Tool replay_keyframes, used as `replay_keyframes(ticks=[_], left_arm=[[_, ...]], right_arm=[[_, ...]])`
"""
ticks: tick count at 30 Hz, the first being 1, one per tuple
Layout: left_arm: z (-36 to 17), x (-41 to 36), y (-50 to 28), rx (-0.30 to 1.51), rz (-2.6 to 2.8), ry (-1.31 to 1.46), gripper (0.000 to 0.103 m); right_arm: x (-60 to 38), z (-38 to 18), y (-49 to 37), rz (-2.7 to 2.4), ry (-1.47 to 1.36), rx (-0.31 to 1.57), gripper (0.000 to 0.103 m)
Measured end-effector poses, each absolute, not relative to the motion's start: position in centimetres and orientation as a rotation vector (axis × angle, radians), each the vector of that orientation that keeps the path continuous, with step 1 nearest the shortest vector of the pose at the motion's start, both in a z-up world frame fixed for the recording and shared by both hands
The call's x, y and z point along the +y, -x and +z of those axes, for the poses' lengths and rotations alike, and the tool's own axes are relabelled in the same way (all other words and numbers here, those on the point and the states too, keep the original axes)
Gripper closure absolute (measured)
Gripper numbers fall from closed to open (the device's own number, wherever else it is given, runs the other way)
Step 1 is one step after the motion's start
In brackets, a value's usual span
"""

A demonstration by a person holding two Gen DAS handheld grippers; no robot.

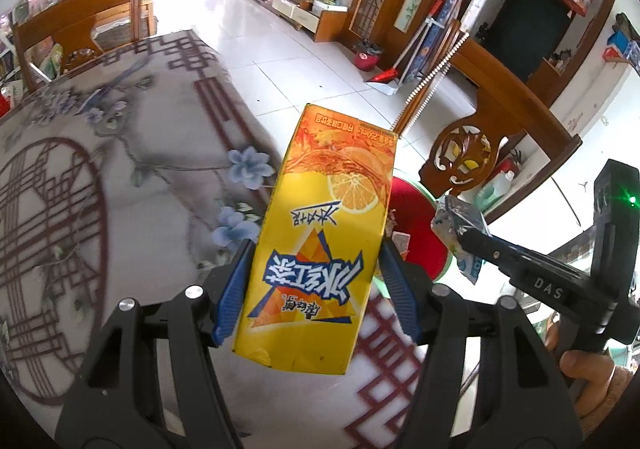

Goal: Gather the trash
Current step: 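Lift the foil wrapper with the right tool toward the red bin while the left tool carries the juice box, then open the right tool over the red bin while the left tool releases the juice box into it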

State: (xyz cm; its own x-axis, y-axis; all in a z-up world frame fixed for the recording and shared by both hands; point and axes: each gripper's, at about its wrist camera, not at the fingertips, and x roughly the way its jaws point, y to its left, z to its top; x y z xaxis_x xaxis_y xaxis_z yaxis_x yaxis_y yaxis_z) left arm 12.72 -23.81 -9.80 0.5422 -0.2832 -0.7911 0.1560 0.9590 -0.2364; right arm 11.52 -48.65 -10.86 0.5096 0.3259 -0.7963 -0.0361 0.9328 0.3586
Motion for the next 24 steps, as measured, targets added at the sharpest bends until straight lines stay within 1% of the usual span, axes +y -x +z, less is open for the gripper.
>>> replay_keyframes(ticks=[10,24], left_arm=[[-11.5,-29.3,-15.6,1.017,-0.348,0.112,0.043],[-14.1,-34.0,-19.0,1.097,-0.385,0.069,0.043]], right_arm=[[-52.8,-11.2,-12.7,0.163,-0.371,1.015,0.077],[-56.3,-12.0,-14.9,0.123,-0.423,1.018,0.077]])
